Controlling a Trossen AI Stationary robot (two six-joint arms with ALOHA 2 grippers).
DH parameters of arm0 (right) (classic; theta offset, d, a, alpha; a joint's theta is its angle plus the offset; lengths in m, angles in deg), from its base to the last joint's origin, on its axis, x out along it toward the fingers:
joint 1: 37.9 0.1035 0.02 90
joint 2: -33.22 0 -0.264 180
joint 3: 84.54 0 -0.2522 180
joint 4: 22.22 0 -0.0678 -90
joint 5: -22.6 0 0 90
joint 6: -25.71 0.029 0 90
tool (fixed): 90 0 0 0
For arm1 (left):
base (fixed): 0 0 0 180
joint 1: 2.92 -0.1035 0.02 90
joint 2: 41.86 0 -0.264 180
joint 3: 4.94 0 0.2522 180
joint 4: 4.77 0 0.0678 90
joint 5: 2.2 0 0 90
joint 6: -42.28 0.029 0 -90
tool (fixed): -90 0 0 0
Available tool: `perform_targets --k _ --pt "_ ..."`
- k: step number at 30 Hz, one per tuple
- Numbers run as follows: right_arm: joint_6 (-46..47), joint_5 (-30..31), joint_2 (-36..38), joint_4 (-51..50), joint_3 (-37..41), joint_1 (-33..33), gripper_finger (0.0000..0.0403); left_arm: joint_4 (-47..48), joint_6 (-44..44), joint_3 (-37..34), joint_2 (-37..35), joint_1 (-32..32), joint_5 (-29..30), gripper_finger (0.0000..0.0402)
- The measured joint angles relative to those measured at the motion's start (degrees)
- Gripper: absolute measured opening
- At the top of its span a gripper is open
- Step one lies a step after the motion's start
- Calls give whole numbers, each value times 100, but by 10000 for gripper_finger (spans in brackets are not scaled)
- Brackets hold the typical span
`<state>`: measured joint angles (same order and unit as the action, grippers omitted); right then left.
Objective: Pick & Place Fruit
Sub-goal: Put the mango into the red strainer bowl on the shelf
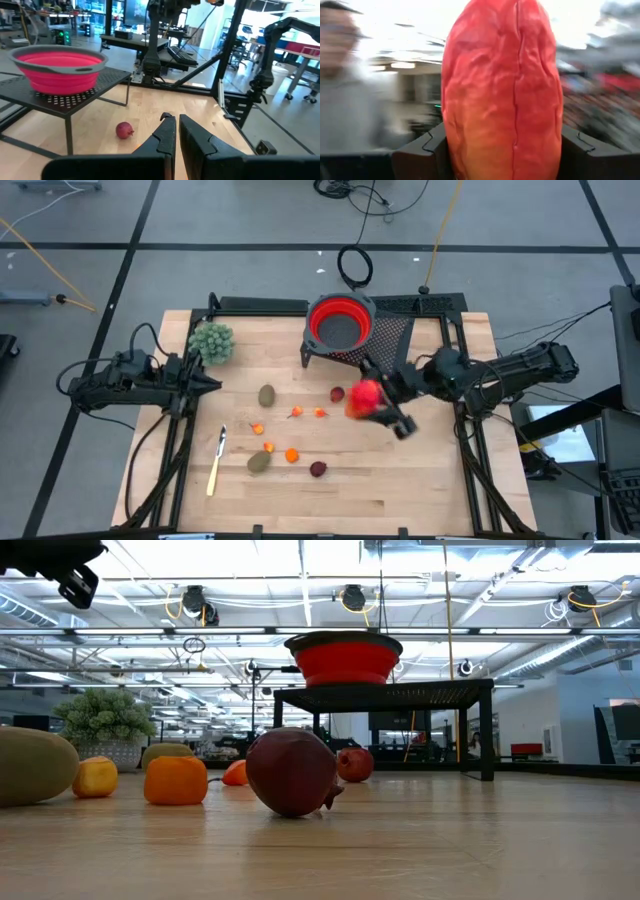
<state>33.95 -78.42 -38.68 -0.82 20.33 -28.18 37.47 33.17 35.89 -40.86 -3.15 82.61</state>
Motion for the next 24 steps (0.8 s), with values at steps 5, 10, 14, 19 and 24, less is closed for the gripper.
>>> perform_targets --k 5,10,14,19,24 --pt "53 1971 0 -948 0 0 217 1 0 0 0 0 79 21" --pt "48 3291 -2 -1411 0 0 217 1 -1 0 0 0 79 21" --pt "-127 4338 -1 -1696 0 0 217 1 -1 0 0 0 81 21" --pt "-357 5343 0 -1939 0 -159 217 1 -1 0 0 0 81 21" --pt "-604 5453 0 -1969 0 -529 216 1 -4 0 0 0 81 21"
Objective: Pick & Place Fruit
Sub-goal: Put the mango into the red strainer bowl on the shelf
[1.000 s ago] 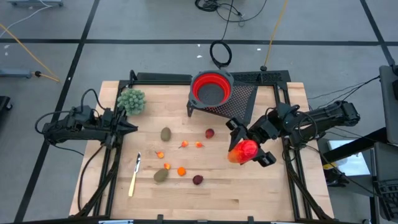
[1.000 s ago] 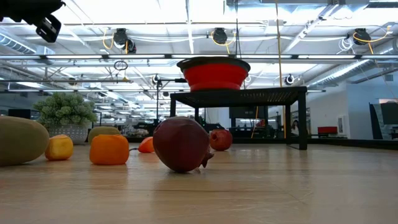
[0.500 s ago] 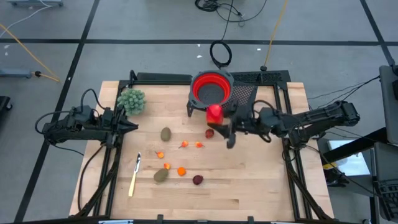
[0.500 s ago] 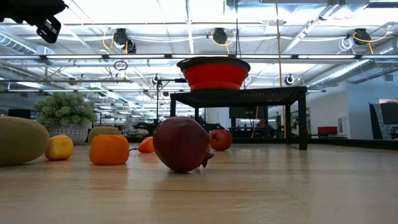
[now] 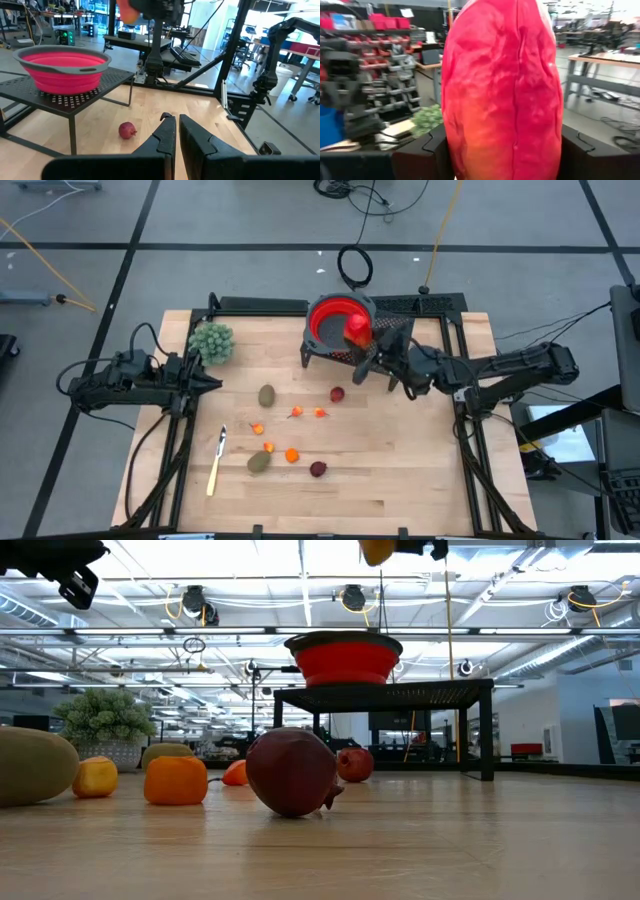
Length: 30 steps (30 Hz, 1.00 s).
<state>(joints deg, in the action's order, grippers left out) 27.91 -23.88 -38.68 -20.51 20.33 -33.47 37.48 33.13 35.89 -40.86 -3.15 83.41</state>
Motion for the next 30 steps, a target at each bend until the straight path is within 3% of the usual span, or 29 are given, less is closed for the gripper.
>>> perform_targets --k 7,13,23,30 --pt "7 -32 -4 -794 -359 -542 216 -2 -3 0 0 0 0 21" --pt "302 -675 -119 -2015 -1124 -1076 215 0 -7 0 0 0 3 21" --pt "1199 -2349 -655 -3242 -1925 -2103 215 0 -8 0 0 0 344 21" --pt "1687 -3528 -1070 -3395 -1987 -2620 215 0 -7 0 0 0 355 21"
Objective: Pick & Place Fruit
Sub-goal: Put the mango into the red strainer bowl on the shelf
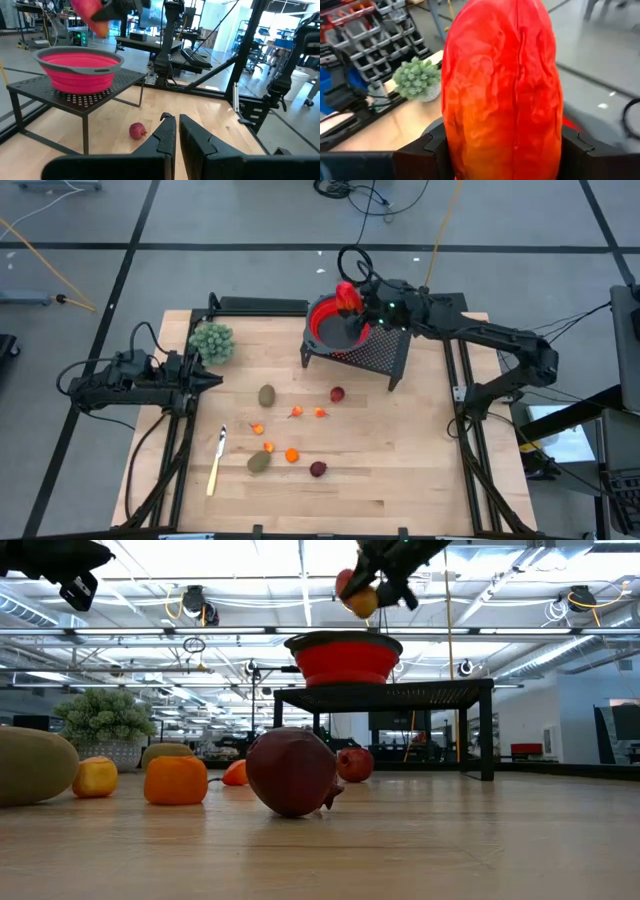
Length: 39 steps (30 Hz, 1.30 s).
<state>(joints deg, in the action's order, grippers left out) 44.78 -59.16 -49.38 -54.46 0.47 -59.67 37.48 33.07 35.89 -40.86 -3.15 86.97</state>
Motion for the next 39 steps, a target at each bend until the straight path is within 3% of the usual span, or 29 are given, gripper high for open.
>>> perform_targets --k 9,32,39 --pt "152 -860 -517 -197 2 -276 215 0 -13 0 0 0 -1 21" --pt "-82 -986 -542 -822 9 -451 215 2 -2 0 0 0 137 21" --pt "-132 -998 -879 -853 15 -440 215 -2 -15 0 0 0 139 21"
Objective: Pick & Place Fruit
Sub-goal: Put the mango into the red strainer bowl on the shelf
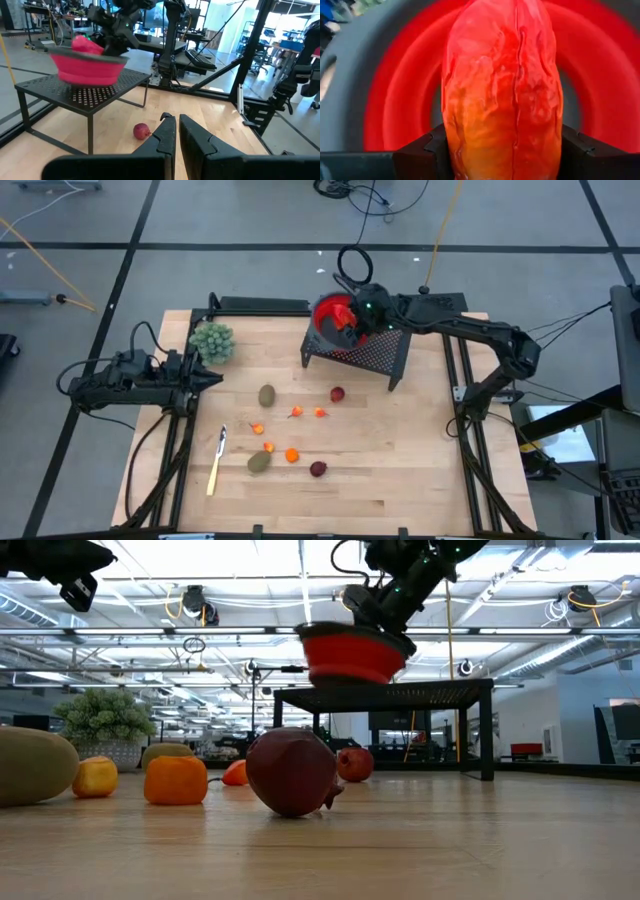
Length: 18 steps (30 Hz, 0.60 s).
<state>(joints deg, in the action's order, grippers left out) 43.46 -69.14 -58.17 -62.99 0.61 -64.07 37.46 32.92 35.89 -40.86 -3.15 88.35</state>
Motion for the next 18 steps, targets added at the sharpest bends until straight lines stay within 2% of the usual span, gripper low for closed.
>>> perform_targets --k 10,18 --pt "-61 -9 -43 59 -4 0 216 0 -35 0 2 0 2 21" --pt "-240 -160 -22 84 -2 4 234 2 -13 0 2 0 2 21"
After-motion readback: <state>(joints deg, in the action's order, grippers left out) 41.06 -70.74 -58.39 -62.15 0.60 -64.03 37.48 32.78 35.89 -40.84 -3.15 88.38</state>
